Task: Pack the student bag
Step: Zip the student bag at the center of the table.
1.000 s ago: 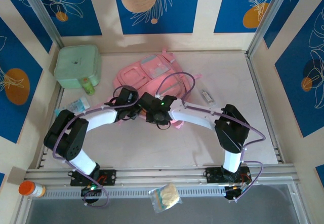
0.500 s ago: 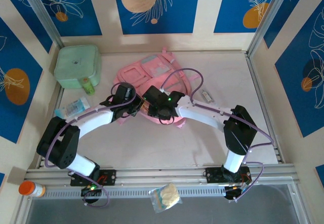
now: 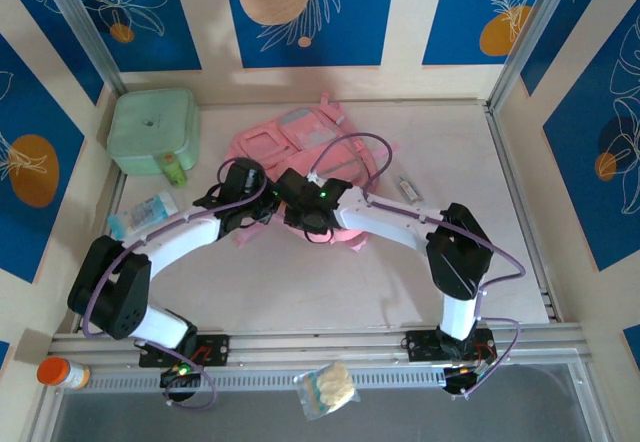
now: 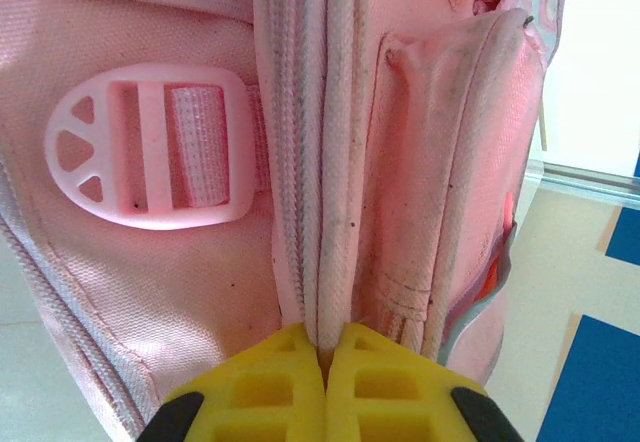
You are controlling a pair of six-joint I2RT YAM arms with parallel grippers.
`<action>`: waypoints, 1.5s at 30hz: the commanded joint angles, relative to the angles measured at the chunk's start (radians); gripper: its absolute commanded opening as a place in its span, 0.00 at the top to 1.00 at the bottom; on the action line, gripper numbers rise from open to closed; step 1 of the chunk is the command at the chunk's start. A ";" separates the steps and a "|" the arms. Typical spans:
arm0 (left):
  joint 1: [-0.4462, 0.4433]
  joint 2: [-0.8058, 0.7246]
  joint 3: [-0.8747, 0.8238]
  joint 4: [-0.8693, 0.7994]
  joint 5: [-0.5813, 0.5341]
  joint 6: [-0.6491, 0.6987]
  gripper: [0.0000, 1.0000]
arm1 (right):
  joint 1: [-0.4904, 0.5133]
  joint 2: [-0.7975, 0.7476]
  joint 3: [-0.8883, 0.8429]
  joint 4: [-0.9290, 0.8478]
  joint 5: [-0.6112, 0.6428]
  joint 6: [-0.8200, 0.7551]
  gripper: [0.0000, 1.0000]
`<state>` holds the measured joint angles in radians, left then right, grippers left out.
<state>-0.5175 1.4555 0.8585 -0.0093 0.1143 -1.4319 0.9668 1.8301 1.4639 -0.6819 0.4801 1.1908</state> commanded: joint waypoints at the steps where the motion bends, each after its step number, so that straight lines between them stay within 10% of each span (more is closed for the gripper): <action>1: -0.005 -0.044 0.045 0.070 0.001 -0.001 1.00 | 0.002 0.029 0.045 -0.048 0.071 0.047 0.64; 12: -0.006 -0.046 0.040 0.066 -0.007 0.004 1.00 | -0.011 0.085 0.060 -0.022 0.085 0.044 0.70; 25: 0.035 -0.068 0.028 0.032 -0.002 0.053 1.00 | 0.008 -0.013 -0.034 -0.027 0.145 -0.110 1.00; 37: 0.136 -0.154 -0.032 -0.149 -0.026 0.255 1.00 | -0.074 -0.223 -0.295 -0.029 0.208 -0.388 1.00; 45: 0.250 -0.001 0.103 -0.159 0.158 0.456 1.00 | 0.004 -0.291 -0.348 0.094 0.130 -0.624 1.00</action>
<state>-0.3359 1.4036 0.8780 -0.2058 0.2790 -1.1000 0.9146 1.5898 1.1351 -0.5411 0.6106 0.6907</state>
